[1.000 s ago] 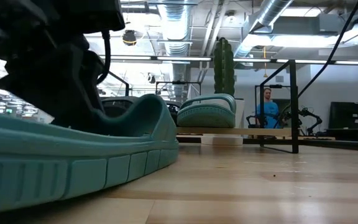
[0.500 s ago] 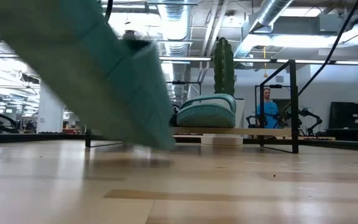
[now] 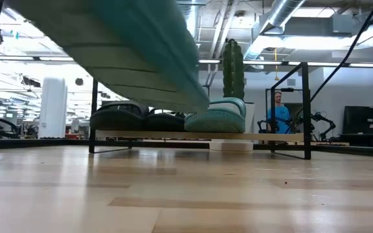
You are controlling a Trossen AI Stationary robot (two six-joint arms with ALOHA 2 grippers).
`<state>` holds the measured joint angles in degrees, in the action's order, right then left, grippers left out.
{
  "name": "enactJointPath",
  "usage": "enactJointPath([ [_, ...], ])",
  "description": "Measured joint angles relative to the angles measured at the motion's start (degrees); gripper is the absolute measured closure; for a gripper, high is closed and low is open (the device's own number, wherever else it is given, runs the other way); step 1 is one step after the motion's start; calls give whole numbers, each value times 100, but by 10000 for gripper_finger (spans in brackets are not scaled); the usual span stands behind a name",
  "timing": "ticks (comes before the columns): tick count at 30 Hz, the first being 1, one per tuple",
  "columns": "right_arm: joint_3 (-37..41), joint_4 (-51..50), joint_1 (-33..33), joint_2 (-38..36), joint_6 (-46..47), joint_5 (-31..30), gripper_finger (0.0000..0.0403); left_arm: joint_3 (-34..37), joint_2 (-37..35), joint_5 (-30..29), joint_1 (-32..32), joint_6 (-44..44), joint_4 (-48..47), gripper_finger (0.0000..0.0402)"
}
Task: Pick and place slides into the shelf
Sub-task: Put the green slipper on the shelf
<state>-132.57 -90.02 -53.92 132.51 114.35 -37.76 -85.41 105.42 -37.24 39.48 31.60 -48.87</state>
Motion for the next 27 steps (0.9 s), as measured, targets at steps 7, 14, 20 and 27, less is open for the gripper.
enactJointPath([
  [7, 0, 0, -119, -2, 226, -260, 149, -2, -2, 624, 523, -1614, 88, 401],
  [14, 0, 0, -36, -4, 268, -282, 149, -580, -4, 494, 810, -2275, -318, 401],
  [20, -1, 0, 130, -7, 308, -409, 149, -1650, -8, -65, 872, -3003, -1283, 401],
  [27, -2, 1, 287, -63, 654, -1046, 149, -2316, -15, 73, 1023, -3827, -1780, 401],
])
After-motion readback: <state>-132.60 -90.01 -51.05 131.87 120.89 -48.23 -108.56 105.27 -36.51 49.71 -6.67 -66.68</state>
